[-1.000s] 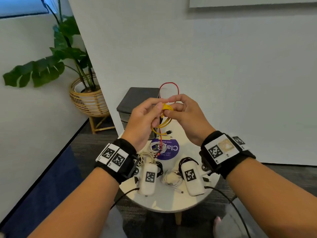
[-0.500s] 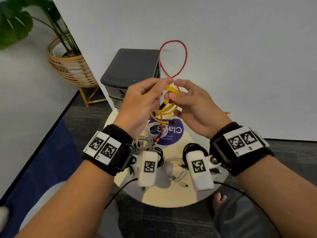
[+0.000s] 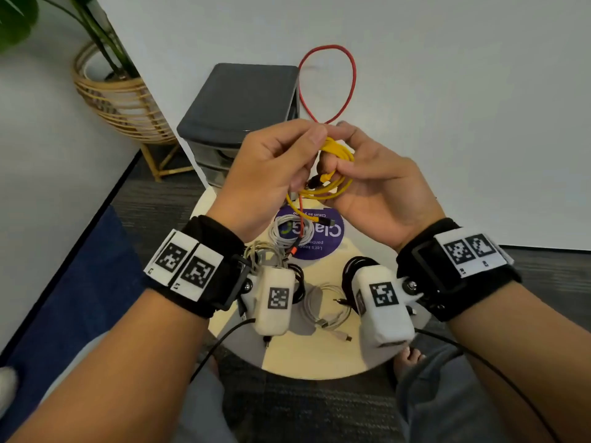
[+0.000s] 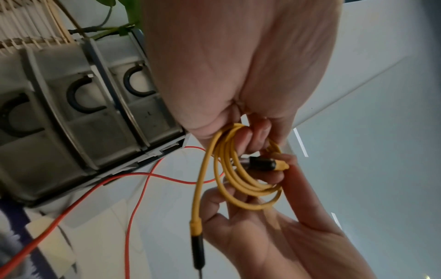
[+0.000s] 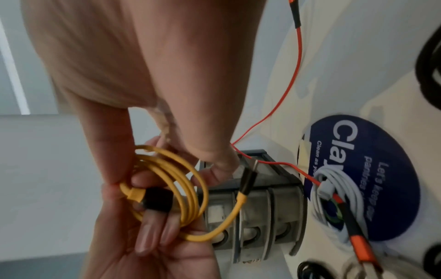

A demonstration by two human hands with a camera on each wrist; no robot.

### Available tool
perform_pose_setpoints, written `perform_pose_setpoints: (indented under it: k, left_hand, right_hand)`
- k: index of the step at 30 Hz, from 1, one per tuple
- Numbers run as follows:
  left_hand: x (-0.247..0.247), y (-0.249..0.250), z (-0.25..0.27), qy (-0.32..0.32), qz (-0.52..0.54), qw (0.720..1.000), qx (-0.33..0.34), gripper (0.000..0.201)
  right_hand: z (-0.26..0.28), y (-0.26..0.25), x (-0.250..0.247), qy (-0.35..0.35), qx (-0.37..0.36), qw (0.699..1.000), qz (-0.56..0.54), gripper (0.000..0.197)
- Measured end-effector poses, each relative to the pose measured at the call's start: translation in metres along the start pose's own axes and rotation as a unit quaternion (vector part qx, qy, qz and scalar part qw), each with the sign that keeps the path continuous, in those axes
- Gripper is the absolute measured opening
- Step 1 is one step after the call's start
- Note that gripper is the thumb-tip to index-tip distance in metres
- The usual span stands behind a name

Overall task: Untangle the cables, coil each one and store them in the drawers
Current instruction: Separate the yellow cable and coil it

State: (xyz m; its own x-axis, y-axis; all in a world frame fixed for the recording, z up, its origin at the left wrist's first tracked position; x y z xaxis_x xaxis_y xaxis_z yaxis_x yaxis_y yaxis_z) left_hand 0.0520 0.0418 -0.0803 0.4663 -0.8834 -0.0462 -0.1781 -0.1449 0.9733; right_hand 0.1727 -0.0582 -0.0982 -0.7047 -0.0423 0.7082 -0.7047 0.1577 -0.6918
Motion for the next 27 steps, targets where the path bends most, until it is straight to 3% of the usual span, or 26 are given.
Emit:
perform_pose_setpoints:
  k: [4,8,11,14,18,20,21,23,25,27]
  left_hand:
    - [-0.003,-0.003,0.003,0.028,-0.016,0.999,-0.001,0.028]
    - [-0.003,-0.011,0.005,0.065,-0.036,0.997,-0.029,0.032]
    - [0.0,-0.009,0.003,0.054,-0.023,0.998,-0.027,0.03]
    - [0.002,-0.003,0.002,0.032,-0.023,0.999,-0.011,0.029]
    - [0.002,0.0,0.002,0.025,-0.04,0.999,-0.009,0.029]
    - [0.001,-0.002,0.004,0.027,-0.056,0.998,-0.024,0.028]
    - [0.001,-0.005,0.005,0.033,-0.054,0.997,-0.035,0.027]
    - [-0.002,-0.009,0.007,0.057,-0.045,0.996,-0.054,0.027]
    - [-0.004,-0.01,0.008,0.09,-0.036,0.993,-0.07,0.026]
    - [-0.005,-0.011,0.007,0.107,-0.026,0.991,-0.077,0.025]
  right_hand:
    - [0.003,-0.002,-0.001,0.038,-0.011,0.992,0.119,0.042]
    - [0.002,0.003,0.004,0.089,-0.067,0.954,0.278,0.035]
    - [0.002,0.005,0.006,0.107,-0.093,0.971,0.193,0.04]
    - [0.003,0.004,0.004,0.066,-0.074,0.994,0.055,0.046]
    - [0.004,0.003,0.01,0.031,-0.028,0.999,0.001,0.036]
    - [0.002,0.001,0.011,0.047,-0.012,0.994,0.095,0.035]
    - [0.0,0.0,0.01,0.064,-0.007,0.979,0.192,0.038]
    - [-0.002,0.001,0.006,0.088,0.007,0.916,0.391,0.05]
    - [-0.001,0.007,0.006,0.099,0.027,0.887,0.449,0.065]
    - [0.0,0.012,0.006,0.109,0.035,0.894,0.433,0.067]
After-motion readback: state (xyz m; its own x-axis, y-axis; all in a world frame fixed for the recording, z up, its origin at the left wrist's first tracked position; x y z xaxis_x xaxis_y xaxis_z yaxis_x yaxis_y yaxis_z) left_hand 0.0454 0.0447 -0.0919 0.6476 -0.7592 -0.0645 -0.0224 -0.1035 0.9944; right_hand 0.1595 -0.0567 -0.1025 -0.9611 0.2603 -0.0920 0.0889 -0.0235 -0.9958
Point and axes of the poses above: each hand's wrist, its own z-axis away from the middle knuckle, its own x-axis out of the palm, y = z × x, the point moved 2 cm from there along -z, towards the middle knuckle, and after that the axes turned 7 degrees about -y, right-handed, at the moved point
